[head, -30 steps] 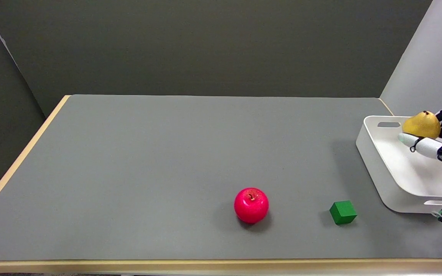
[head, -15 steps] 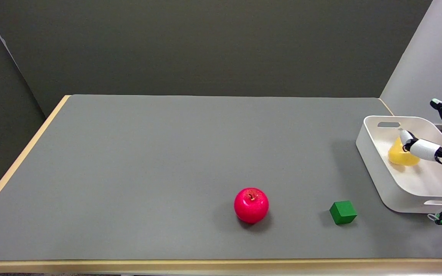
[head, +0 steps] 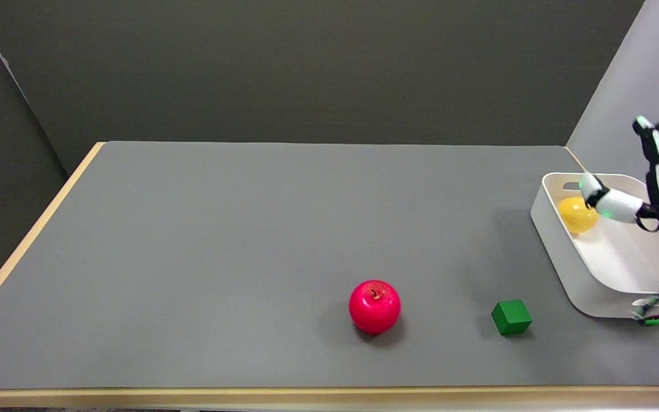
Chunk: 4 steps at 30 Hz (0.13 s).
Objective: Place the yellow pear into the white box.
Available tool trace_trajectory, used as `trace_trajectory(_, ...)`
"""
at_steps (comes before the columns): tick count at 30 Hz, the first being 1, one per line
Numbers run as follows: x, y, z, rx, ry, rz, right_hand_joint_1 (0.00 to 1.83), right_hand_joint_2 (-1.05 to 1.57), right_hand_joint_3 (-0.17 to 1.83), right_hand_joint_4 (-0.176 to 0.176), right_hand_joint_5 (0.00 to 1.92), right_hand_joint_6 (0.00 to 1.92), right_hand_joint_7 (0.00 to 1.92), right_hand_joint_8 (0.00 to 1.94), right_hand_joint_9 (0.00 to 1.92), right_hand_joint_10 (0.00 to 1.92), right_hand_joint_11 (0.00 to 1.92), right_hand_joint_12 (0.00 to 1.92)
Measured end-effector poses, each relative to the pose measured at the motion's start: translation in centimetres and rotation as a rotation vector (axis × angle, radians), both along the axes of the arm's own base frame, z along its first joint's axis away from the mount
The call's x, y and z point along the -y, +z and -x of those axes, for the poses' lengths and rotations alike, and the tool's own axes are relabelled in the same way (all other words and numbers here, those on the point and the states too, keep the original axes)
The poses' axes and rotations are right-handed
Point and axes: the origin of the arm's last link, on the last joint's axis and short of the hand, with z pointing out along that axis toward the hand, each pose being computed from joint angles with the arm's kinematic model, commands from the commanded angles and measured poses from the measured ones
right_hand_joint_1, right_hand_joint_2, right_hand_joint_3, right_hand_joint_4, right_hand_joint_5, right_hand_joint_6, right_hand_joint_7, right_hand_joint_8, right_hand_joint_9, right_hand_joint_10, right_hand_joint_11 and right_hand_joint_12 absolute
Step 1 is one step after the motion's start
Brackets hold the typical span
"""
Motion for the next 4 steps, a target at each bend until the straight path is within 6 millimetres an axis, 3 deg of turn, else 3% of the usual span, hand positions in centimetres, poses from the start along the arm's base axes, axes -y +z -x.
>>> trace_trajectory(4,1.2,-2.4,-1.9,-0.036,0.070,-0.089,0.28,0.62,0.99,0.079,0.14,0.42,0.17,0.29,0.08,0.56,0.00,0.88)
